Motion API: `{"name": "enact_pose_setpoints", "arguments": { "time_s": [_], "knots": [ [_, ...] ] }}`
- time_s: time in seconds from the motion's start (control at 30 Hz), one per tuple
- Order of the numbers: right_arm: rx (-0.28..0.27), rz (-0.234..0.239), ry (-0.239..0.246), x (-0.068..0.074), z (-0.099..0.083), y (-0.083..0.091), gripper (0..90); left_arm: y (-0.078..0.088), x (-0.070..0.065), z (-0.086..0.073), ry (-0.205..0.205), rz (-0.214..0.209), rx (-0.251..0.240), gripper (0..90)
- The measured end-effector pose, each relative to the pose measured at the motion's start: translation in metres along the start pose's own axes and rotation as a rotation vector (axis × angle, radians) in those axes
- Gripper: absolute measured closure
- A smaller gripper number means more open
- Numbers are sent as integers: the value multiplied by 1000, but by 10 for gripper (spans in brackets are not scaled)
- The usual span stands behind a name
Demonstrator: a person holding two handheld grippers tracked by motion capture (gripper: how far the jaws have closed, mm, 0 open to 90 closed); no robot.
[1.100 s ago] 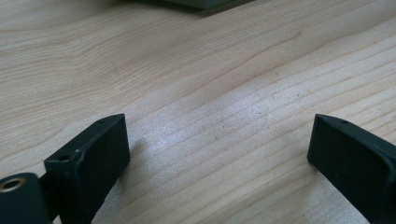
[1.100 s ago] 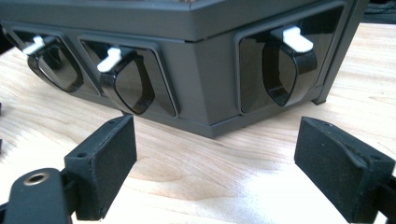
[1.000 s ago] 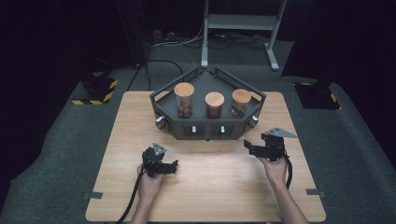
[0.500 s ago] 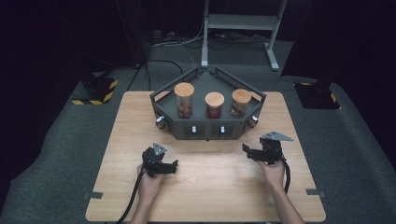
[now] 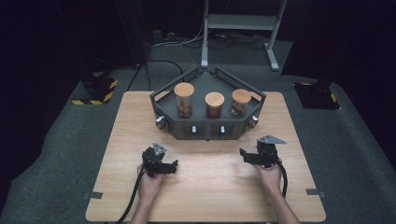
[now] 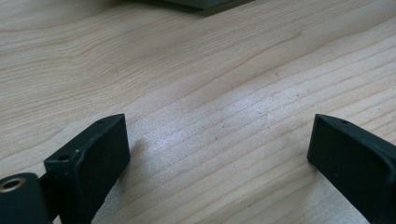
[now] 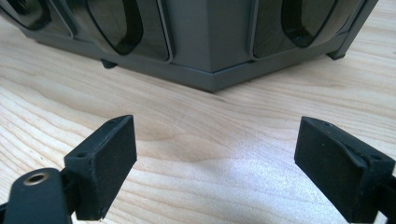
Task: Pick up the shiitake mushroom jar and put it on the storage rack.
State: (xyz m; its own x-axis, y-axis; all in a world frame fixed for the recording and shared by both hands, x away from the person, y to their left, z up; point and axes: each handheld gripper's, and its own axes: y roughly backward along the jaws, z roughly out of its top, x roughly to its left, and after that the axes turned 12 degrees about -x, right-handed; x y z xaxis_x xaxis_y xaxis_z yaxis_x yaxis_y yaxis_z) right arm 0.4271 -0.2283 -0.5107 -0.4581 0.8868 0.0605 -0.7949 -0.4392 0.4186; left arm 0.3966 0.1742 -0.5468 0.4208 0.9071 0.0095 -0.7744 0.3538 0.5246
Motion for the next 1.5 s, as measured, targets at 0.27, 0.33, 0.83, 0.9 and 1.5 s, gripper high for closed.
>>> {"name": "enact_pose_setpoints", "arguments": {
  "time_s": [0.27, 0.33, 0.83, 0.9, 1.5],
  "knots": [
    [23, -7, 7, 1, -7, -4, 125, 0, 0, 0, 0, 0, 0, 57],
    [27, -6, 7, 2, -9, -4, 124, 0, 0, 0, 0, 0, 0, 58],
    [87, -7, 21, 6, -22, -14, 111, 0, 0, 0, -1, 0, 0, 57],
    [101, -2, 16, 7, -25, -17, 108, 0, 0, 0, 0, 0, 0, 57],
    [106, -26, 73, 16, -30, -19, 98, 0, 0, 0, -1, 2, 0, 59]
  ]
}}
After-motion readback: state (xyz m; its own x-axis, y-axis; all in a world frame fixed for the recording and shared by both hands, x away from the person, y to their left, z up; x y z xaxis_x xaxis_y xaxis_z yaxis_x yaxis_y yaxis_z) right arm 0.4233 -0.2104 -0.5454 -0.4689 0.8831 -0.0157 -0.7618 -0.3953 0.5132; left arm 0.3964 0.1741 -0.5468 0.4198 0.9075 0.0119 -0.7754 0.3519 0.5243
